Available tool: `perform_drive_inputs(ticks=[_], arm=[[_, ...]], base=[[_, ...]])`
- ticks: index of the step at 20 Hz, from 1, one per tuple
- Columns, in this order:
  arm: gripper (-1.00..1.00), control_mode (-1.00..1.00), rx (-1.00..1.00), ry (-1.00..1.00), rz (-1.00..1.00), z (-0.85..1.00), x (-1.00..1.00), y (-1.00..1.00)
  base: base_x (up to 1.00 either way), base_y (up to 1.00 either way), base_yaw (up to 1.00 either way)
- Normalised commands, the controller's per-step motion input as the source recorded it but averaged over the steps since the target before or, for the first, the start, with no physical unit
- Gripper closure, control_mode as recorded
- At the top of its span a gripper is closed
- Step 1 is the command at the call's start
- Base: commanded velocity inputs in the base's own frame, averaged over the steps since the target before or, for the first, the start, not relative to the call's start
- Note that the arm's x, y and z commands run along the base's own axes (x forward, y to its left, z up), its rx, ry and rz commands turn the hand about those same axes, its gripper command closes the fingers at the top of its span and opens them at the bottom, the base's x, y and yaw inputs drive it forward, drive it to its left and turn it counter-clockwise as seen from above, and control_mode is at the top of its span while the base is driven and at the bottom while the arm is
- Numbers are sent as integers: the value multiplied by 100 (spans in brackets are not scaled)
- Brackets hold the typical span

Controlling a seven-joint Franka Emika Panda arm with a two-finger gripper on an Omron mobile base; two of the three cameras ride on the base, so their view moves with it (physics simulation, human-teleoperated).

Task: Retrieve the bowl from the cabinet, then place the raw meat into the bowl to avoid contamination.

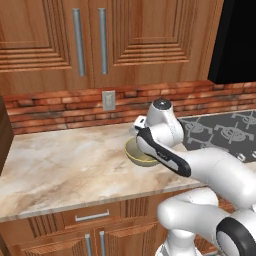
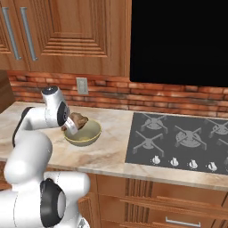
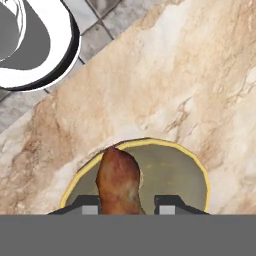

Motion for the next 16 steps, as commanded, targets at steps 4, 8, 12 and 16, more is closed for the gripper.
perform_drive_inputs(ticks=[4, 8, 12, 16], arm=[[100, -100, 1, 0, 2, 0, 21, -5], [100, -100, 0, 0, 0, -3, 19, 0], [100, -100, 0, 3, 0, -14, 19, 0], [100, -100, 0, 6, 0, -23, 25, 0]], base=[[0, 0, 0], [0, 0, 0], [0, 0, 0], [0, 0, 0]])
